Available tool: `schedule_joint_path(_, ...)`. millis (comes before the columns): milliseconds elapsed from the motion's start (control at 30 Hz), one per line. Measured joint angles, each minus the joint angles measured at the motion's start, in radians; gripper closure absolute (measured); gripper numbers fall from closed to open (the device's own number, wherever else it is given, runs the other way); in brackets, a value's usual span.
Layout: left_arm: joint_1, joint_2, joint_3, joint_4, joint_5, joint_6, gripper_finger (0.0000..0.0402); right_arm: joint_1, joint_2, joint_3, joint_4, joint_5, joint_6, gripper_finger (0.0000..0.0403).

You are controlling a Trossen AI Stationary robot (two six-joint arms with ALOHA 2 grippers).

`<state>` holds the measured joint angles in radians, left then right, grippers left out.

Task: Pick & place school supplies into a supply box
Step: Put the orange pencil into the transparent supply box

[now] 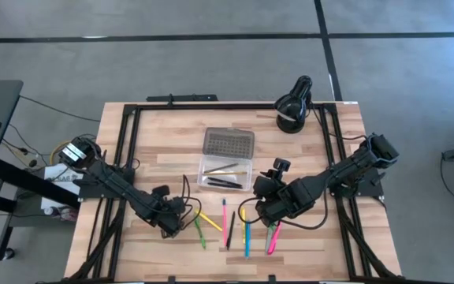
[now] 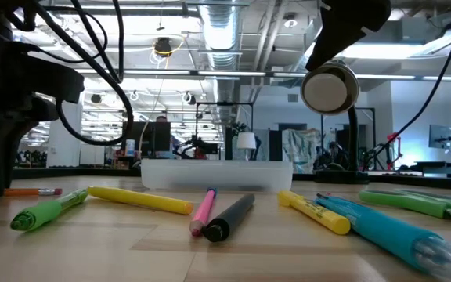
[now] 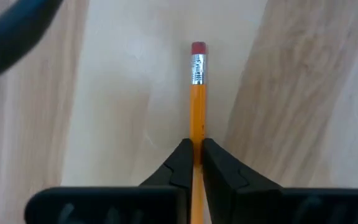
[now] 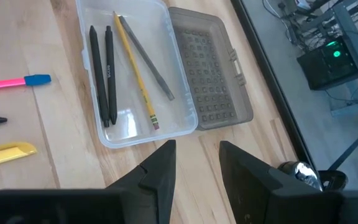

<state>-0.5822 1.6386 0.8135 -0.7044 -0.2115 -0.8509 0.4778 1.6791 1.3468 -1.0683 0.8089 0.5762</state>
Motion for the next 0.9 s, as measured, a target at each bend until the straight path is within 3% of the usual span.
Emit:
schedule_joint_path(200, 0.0, 0.0, 0.0, -0.001, -0.012, 0.01, 0.0379, 0.0, 0.0, 0.0, 0.0, -0.002, 0.0, 0.0285)
schedule_joint_path(367, 0.0, 0.001, 0.013, -0.012, -0.013, 0.037, 0.0391, 0.0, 0.0, 0.0, 0.0, -0.002, -0.002, 0.0285)
schedule_joint_path(900, 0.005, 0.003, 0.15, -0.067, -0.067, 0.148, 0.04, 0.0, 0.0, 0.0, 0.0, -0.002, -0.008, 0.0285)
